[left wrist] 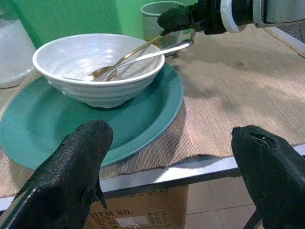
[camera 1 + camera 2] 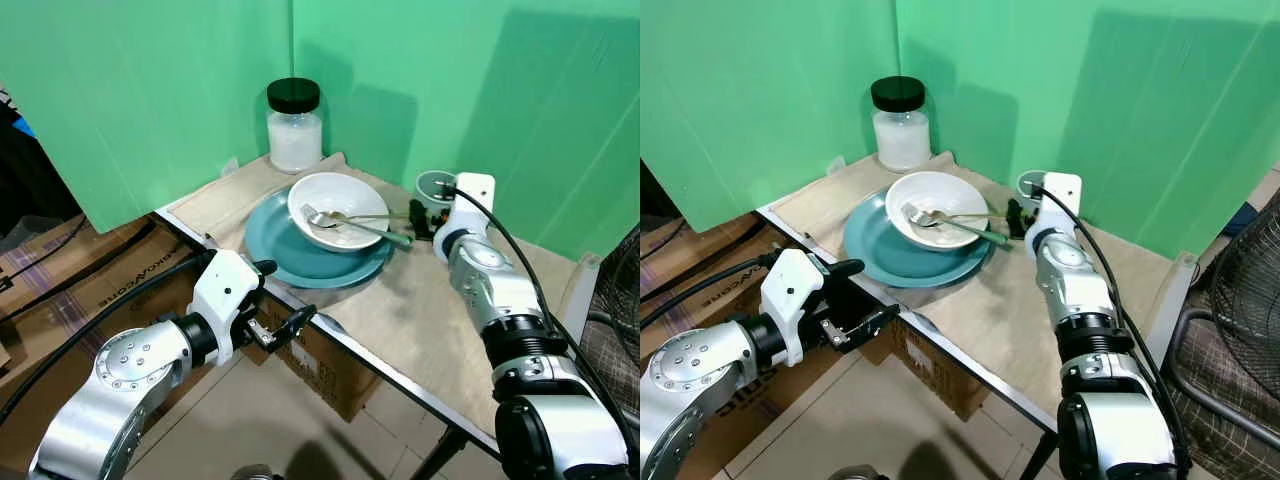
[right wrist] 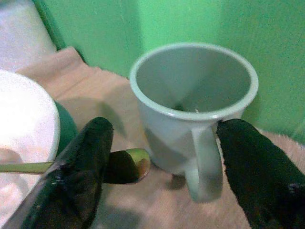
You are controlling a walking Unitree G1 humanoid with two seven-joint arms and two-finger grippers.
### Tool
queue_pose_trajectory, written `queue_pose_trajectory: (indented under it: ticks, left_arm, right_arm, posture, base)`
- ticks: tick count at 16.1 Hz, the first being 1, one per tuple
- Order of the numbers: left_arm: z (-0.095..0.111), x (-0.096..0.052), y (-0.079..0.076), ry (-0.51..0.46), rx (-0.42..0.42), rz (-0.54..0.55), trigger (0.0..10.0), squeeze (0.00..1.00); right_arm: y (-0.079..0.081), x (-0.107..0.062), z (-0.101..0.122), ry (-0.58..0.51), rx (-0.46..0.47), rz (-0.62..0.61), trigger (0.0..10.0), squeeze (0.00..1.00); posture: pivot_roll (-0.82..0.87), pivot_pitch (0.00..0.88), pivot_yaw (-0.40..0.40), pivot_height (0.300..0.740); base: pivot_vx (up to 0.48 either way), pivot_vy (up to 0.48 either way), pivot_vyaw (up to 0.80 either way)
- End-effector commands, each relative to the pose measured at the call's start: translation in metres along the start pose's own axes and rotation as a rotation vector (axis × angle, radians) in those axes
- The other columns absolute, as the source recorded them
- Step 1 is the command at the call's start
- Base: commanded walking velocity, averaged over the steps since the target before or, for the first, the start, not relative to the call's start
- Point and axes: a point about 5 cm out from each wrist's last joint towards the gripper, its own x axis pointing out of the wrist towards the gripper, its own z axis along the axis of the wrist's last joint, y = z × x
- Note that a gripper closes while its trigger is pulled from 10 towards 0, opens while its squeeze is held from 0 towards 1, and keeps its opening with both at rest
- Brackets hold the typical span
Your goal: Setting the table
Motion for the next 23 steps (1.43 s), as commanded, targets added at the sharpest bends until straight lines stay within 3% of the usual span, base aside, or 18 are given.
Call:
queue_pose_trajectory:
  ticks: [1, 4, 6, 8, 11, 12, 23]
  left_arm:
    - [0.001, 0.0002, -0.001, -0.002, 0.013, -0.013, 10.0, 0.27]
    - [0.0012, 0.0011, -0.0006, -0.002, 0.017, -0.02, 10.0, 0.27]
    - [0.0012, 0.0013, -0.0001, -0.003, 0.02, -0.021, 10.0, 0.27]
    - [0.0013, 0.0015, 0.0005, -0.003, 0.024, -0.022, 10.0, 0.27]
    - [0.0014, 0.0013, 0.0011, -0.004, 0.026, -0.021, 10.0, 0.27]
    - [0.0013, 0.0011, 0.0015, -0.004, 0.027, -0.02, 10.0, 0.27]
    - [0.0006, 0.0003, 0.0026, 0.002, 0.033, -0.024, 10.0, 0.27]
  right_arm:
    - [-0.0029, 0.001, 0.0026, 0.015, 0.015, 0.003, 0.0, 0.0]
    - [-0.0068, 0.0013, 0.001, 0.054, -0.004, 0.011, 0.0, 0.0]
    - [-0.0071, 0.0018, 0.003, 0.059, -0.004, 0.014, 1.8, 0.0]
    - [-0.0056, 0.0024, 0.0061, 0.061, -0.004, 0.02, 2.4, 0.0]
    - [-0.0044, 0.0027, 0.0094, 0.057, -0.001, 0.031, 1.6, 0.0]
    - [-0.0046, 0.0029, 0.0104, 0.056, -0.001, 0.032, 0.0, 0.0]
    - [-0.004, 0.003, 0.0032, 0.121, -0.049, 0.054, 0.0, 0.0]
  posture:
    - [0.16, 0.0, -0.001, 0.74]
    - [0.16, 0.0, 0.001, 0.74]
    - [0.16, 0.0, 0.001, 0.74]
    - [0.16, 0.0, 0.002, 0.74]
    - [0.16, 0.0, 0.001, 0.74]
    - [0.16, 0.0, 0.0, 0.74]
    - [0.17, 0.0, 0.004, 0.74]
  base:
    - [0.0, 0.0, 0.0]
    - [0.0, 0.0, 0.0]
    - [0.0, 0.0, 0.0]
    - [0.0, 0.0, 0.0]
    - [0.0, 0.0, 0.0]
    - [0.0, 0.0, 0.0]
    - [0.0, 0.0, 0.0]
